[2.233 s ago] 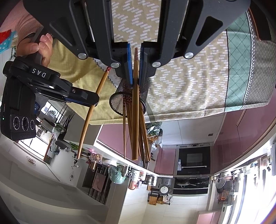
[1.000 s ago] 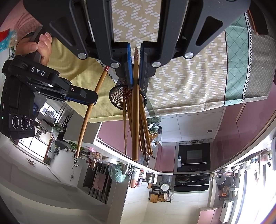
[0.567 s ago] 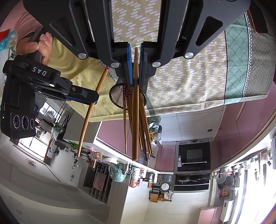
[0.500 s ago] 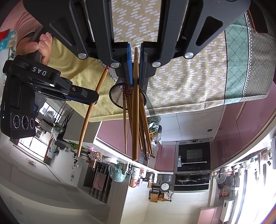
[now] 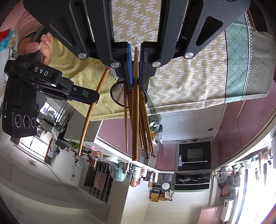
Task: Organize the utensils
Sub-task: 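Hold both chopsticks upright beside the mesh holder with both tools, then move the left tool's chopstick over the holder rim while the right tool follows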
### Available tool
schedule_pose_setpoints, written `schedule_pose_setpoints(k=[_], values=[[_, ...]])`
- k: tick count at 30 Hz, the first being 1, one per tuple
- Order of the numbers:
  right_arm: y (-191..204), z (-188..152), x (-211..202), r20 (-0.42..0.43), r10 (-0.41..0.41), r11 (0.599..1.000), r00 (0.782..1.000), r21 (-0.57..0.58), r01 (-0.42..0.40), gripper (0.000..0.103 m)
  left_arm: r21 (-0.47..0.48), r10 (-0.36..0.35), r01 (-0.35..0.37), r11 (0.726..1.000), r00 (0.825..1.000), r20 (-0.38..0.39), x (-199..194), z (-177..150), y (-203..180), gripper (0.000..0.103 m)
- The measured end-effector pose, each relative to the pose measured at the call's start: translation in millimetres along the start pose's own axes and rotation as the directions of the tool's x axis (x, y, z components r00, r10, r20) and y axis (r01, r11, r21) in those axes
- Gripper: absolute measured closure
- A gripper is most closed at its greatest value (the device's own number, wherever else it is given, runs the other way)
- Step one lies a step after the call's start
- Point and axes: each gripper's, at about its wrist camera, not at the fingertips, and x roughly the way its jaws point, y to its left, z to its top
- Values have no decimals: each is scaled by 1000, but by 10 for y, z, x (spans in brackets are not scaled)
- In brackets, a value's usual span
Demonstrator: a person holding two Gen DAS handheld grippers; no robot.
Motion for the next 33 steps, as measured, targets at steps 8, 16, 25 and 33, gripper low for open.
schedule_pose_setpoints(k=[8,16,25,33], values=[[-10,-3,-1,1,0,1000,1000,0,0,97,2,1,-1,1000,1000,2,-7,25,-9,95],[-31,14,-2,6,-1,1000,1000,-3,1,97,4,2,-2,1000,1000,4,1,48,-2,95],[-48,21,-2,7,0,1000,1000,-4,0,97,6,-1,1,1000,1000,7,-2,74,-18,95],[-70,83,-9,13,-3,1000,1000,-6,3,97,6,-6,6,1000,1000,7,2,114,-23,95]])
